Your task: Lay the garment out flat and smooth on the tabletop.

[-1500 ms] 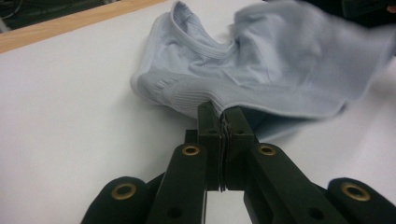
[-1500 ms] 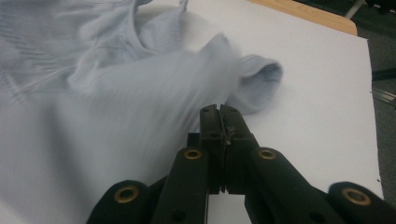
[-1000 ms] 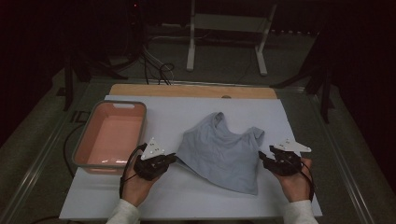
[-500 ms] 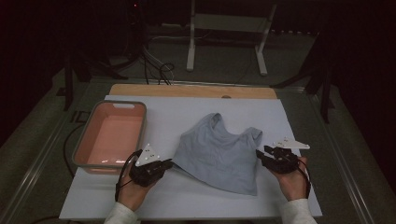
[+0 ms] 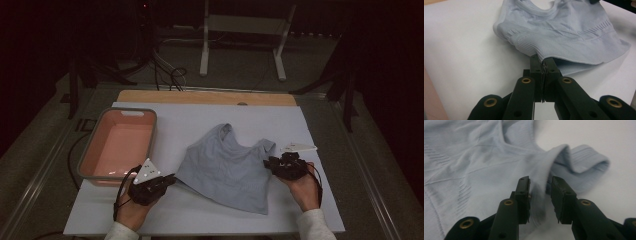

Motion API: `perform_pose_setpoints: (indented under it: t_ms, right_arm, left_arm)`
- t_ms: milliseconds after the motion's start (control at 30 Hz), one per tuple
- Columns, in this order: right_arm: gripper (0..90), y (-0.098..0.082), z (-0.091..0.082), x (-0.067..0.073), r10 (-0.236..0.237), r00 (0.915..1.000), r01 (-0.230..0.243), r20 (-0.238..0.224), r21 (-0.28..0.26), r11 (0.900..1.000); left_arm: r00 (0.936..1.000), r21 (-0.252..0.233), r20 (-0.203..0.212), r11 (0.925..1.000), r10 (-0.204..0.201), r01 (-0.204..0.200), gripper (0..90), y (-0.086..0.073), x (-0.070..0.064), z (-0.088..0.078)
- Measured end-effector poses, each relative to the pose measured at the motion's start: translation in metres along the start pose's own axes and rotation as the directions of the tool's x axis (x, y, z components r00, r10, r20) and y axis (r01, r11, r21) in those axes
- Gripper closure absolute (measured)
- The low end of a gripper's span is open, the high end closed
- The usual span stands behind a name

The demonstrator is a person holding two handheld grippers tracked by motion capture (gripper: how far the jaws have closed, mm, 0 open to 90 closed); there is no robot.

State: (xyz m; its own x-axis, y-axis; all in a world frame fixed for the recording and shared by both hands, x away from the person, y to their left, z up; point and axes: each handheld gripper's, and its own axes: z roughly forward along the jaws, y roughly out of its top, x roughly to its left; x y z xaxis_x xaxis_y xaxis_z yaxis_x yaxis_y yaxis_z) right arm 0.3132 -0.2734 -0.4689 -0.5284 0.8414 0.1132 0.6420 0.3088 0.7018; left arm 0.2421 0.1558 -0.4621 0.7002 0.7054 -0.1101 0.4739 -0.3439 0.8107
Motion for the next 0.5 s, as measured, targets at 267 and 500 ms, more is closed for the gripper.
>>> perform_pose_setpoints:
  t_ms: [267, 500]
  right_arm:
    - [87.9, 0.015, 0.002, 0.012, -0.059, 0.9974, 0.06, 0.043, -0.023, 0.998]
    - [88.0, 0.031, 0.001, 0.005, -0.048, 0.9834, 0.059, 0.175, -0.057, 0.997]
  left_arm:
    - [1.0, 0.002, -0.005, 1.0, 0.008, -0.008, 89.2, -0.004, -0.001, -0.004]
    - [0.9997, 0.028, 0.003, 0.9993, 0.025, -0.025, 89.7, -0.009, -0.007, -0.009]
